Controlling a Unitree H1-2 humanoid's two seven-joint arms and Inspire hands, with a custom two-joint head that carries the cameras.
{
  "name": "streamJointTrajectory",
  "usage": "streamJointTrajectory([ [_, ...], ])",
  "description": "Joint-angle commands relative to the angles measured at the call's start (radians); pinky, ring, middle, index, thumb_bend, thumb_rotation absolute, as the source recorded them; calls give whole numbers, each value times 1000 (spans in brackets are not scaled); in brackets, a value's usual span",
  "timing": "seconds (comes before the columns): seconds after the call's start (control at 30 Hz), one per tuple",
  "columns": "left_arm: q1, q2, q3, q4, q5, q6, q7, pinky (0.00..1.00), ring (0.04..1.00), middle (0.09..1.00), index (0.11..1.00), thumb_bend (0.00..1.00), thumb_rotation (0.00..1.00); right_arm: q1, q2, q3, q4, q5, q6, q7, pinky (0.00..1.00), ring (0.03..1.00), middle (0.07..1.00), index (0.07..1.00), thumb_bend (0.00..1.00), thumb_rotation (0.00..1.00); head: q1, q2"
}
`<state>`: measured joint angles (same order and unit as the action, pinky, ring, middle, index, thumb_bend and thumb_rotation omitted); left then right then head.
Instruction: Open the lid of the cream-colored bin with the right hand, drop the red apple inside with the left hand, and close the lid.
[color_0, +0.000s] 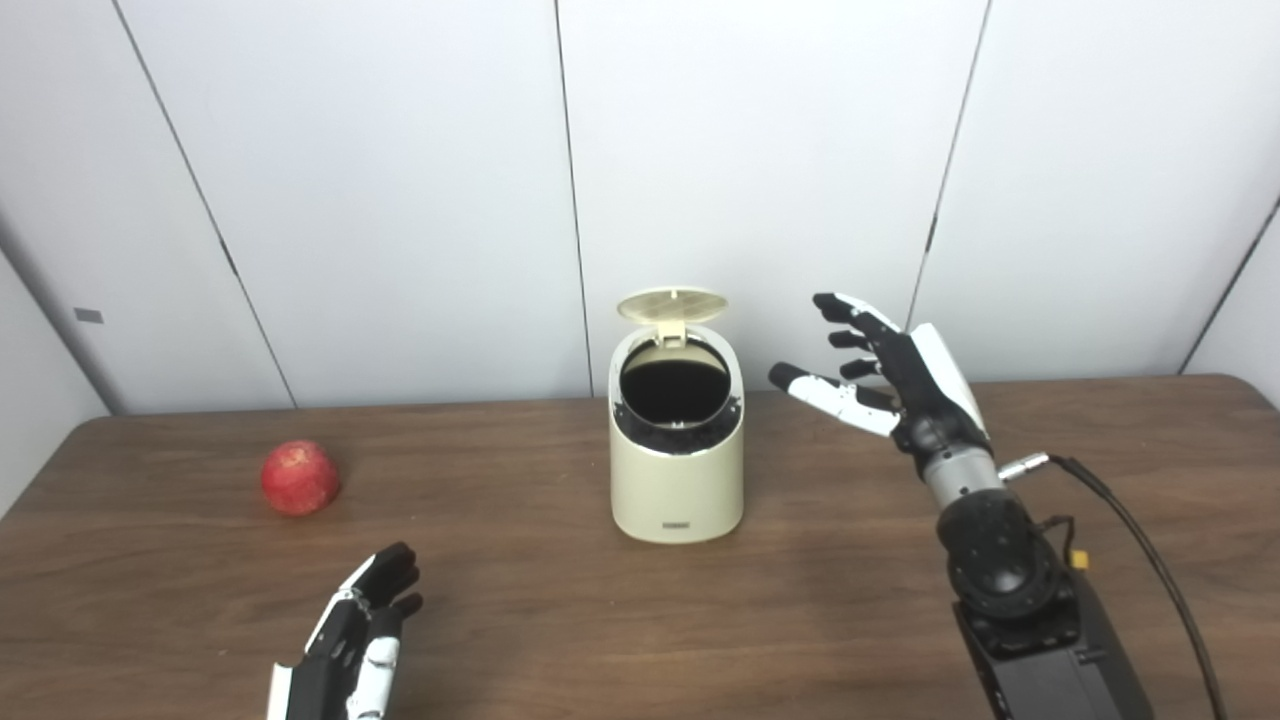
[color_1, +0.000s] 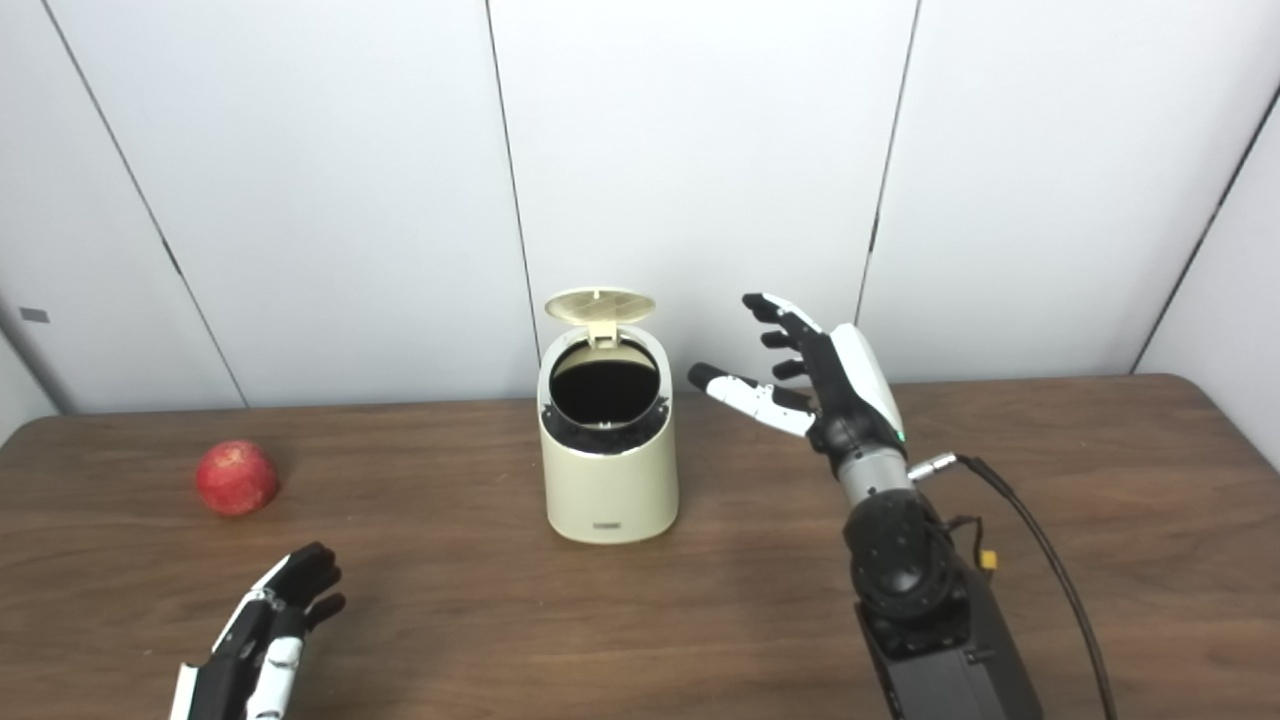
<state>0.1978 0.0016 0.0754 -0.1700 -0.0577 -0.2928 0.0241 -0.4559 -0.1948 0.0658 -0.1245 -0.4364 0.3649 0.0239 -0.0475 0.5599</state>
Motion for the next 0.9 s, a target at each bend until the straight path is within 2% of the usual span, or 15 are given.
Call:
streamJointTrajectory([
  [0.0,33,-3,-3,57,0,-10,-3,807,843,843,833,474,657,21,-20,-21,-74,24,-6,10,702,810,861,859,642,657,-5,5],
  [0.1,30,4,0,56,0,-12,-4,800,841,843,832,482,666,79,-28,-48,-148,86,24,52,723,812,852,867,623,691,-15,11],
  [0.13,30,7,1,57,0,-13,-5,799,841,844,833,483,669,105,-18,-71,-180,144,43,71,724,813,849,867,623,698,-16,11],
  [0.27,34,12,5,44,0,-1,-7,817,854,854,849,494,688,196,1,-119,-261,268,65,101,792,859,891,893,572,741,-25,25],
  [0.43,33,22,12,32,-21,10,-15,842,863,863,858,499,685,316,7,-123,-310,306,13,93,816,888,921,906,521,827,-39,47],
  [0.53,32,30,16,27,-38,15,-23,846,869,873,873,512,683,372,15,-114,-325,339,3,102,872,928,949,933,579,891,-38,58],
  [0.67,33,35,20,11,-60,29,-34,839,869,878,891,518,670,446,27,-82,-360,361,18,114,972,992,997,996,569,990,-44,80],
  [0.87,35,39,27,-18,-56,61,-35,834,868,881,896,544,679,503,75,-106,-337,434,-51,88,965,1000,1000,1000,593,979,-54,123],
])
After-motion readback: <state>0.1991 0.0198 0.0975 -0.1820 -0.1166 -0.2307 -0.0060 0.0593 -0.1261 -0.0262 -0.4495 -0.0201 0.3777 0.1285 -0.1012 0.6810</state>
